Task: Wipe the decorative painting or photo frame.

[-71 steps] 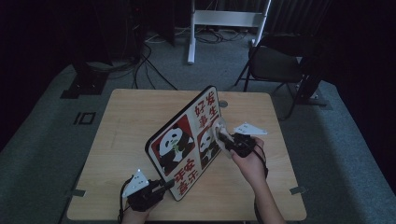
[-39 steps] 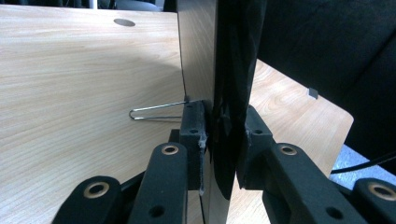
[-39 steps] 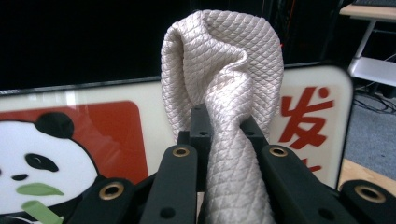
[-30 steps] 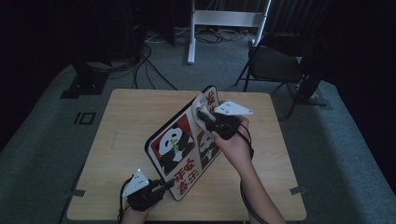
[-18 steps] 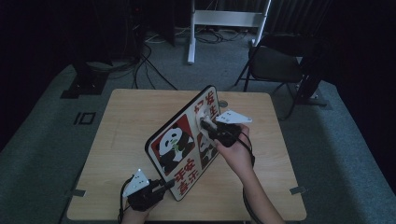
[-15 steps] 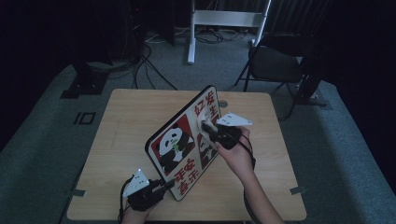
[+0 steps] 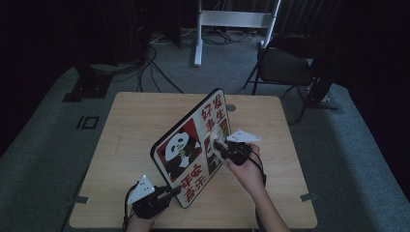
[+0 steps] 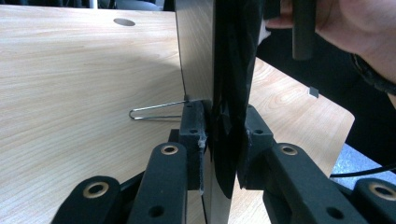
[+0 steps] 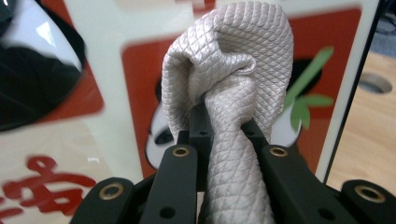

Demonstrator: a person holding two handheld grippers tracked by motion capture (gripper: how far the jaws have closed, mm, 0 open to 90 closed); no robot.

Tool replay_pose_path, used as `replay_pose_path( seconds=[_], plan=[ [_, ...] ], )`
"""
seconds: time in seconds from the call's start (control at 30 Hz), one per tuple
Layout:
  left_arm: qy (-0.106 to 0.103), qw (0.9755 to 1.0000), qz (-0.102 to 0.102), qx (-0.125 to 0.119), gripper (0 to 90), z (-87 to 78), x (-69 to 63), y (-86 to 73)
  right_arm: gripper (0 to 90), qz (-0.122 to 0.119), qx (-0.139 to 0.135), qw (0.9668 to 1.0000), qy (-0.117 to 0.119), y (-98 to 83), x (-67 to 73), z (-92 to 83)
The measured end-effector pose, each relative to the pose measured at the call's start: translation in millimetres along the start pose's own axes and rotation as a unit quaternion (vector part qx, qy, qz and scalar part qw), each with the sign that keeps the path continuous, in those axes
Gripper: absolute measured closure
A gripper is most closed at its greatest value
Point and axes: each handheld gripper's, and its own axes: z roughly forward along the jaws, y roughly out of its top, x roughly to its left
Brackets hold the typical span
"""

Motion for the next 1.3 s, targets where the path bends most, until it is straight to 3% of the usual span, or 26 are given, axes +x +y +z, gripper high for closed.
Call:
replay_pose_path(
  seconds=[0.67,1.1,1.3],
  plan=[
    [-0.001,1.0,0.0,-0.001,76.3,0.2,-0.2,-0.3,81.4,0.035,0.075,0.9965,-0.006,-61.6,-13.9,21.2],
    [-0.002,1.0,-0.001,-0.001,76.3,0.4,-0.3,-0.4,81.4,0.048,0.104,0.9933,-0.01,-81.1,-19.7,29.3],
    [-0.002,1.0,-0.002,-0.003,76.3,0.5,-0.1,-0.5,81.5,0.052,0.091,0.9944,-0.011,-76.9,-21.4,19.9]
  ],
)
